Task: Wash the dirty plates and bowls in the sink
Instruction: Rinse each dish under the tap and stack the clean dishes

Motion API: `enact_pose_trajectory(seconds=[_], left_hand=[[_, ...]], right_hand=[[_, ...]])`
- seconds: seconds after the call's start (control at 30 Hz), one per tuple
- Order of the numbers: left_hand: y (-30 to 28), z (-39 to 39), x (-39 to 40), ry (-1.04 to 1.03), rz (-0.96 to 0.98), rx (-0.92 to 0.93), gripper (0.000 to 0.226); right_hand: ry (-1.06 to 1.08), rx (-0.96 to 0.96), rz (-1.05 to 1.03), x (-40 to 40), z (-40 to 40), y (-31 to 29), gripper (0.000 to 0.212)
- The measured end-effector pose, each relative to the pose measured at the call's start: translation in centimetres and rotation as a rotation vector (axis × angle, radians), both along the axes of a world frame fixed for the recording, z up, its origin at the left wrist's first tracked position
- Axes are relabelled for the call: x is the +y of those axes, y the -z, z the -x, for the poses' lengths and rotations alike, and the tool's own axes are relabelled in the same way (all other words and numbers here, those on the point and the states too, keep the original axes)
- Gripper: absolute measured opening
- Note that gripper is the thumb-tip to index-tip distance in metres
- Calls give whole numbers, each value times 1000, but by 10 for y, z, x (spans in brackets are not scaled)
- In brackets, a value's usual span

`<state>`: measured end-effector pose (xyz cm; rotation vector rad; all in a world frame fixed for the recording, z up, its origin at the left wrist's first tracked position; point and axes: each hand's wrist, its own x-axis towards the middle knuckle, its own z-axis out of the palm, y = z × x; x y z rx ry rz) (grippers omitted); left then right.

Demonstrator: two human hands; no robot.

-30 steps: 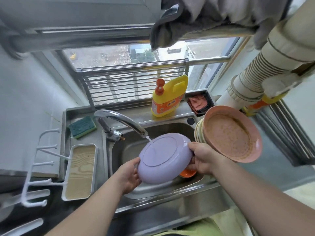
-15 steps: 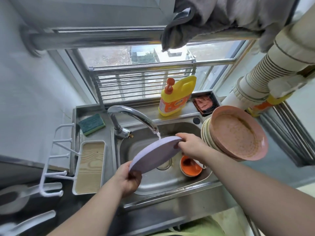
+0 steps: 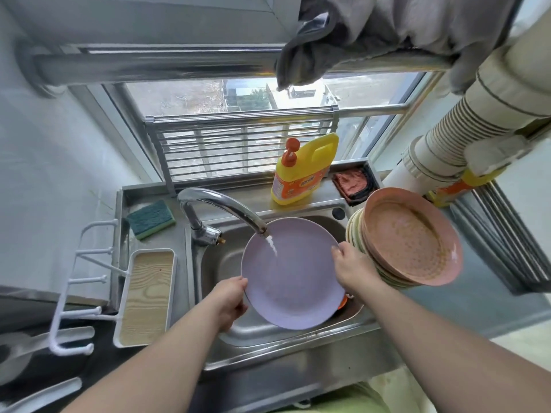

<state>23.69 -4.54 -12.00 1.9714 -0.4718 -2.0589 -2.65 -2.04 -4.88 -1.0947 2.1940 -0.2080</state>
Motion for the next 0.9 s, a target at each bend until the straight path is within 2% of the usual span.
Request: enact_pose_trajectory(seconds=[0.17,0.3,0.37,0.47,0.6,0.73,0.8,0.9], left_hand=[[-9,29,5,-84,-39,156,31],[-11,33,8,-153,-102,227,64],[-12,26,5,-180,-116,258,71],[-27,11,-2,-136,-33,245,56],[-55,-5,-12,-18,135,176,58],[-82,-9,-17,25,385,88,31],[-83,-16,-21,18,421,40,27],[-70,-31,-22,-69,396,-60,32]], right_hand=[[62,-61,58,9,4,-18,39],[66,-133,91,15,4,-14,36],[132,-208,80,20,3,2,36],[283,-322,-4,27,-8,23,35],[452,-525,-38,28,-27,34,32],[516,-715,-106,21,-50,60,22],[612,-814,-81,10,-59,71,17],[627,-833,45,-4,-74,36,19]])
